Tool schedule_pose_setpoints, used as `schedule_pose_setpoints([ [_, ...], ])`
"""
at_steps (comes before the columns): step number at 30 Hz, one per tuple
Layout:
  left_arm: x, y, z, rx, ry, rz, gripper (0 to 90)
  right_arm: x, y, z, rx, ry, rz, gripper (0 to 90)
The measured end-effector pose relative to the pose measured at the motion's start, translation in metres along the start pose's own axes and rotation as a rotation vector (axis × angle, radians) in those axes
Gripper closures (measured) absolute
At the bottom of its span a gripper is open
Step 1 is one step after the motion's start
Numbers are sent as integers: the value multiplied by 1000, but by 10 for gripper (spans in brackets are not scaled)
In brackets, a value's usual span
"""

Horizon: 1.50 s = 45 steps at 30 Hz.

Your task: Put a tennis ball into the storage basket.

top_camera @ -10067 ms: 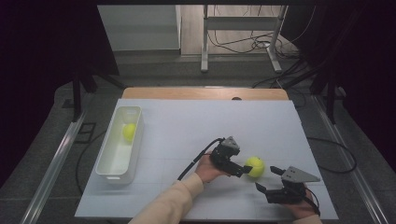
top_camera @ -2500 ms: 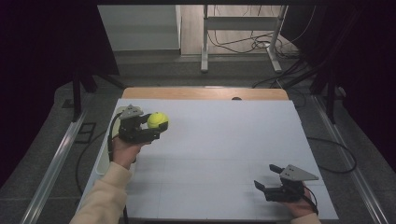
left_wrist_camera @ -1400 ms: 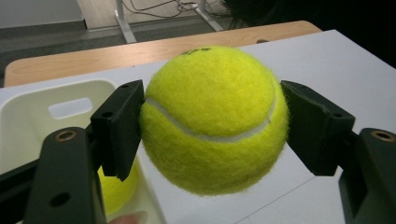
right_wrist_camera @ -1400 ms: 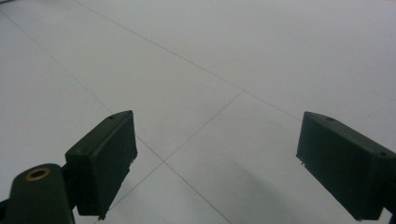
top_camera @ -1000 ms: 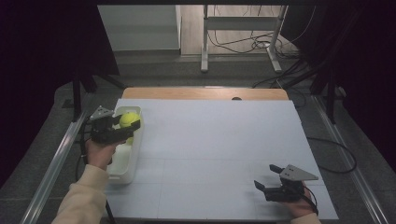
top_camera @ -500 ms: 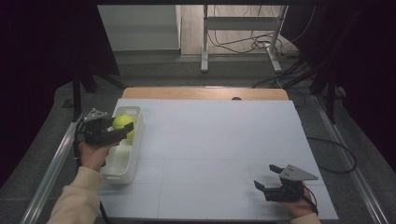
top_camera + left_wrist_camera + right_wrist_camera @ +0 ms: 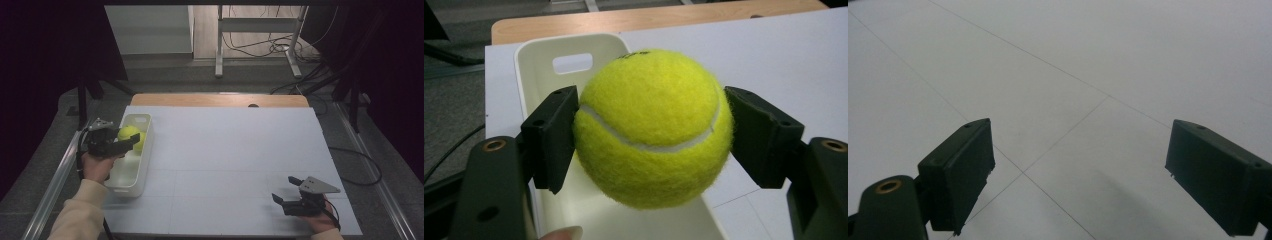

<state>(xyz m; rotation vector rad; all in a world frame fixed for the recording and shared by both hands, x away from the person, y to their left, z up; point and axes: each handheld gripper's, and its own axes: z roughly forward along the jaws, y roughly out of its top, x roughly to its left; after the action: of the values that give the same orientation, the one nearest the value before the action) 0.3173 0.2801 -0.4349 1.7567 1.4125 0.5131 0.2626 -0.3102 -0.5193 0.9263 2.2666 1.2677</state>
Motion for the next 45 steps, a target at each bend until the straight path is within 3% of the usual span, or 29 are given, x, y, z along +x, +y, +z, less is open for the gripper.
schedule_pose_setpoints([
  [24, 11, -9, 12, 135, 10, -31, 266, 0, 0, 0, 8, -3, -2, 128],
  [38, 10, -13, 14, 175, 4, -15, 265, 0, 0, 0, 9, -3, -2, 128],
  [45, 12, -13, 14, 162, -7, -28, 254, 0, 0, 0, 11, -4, -4, 128],
])
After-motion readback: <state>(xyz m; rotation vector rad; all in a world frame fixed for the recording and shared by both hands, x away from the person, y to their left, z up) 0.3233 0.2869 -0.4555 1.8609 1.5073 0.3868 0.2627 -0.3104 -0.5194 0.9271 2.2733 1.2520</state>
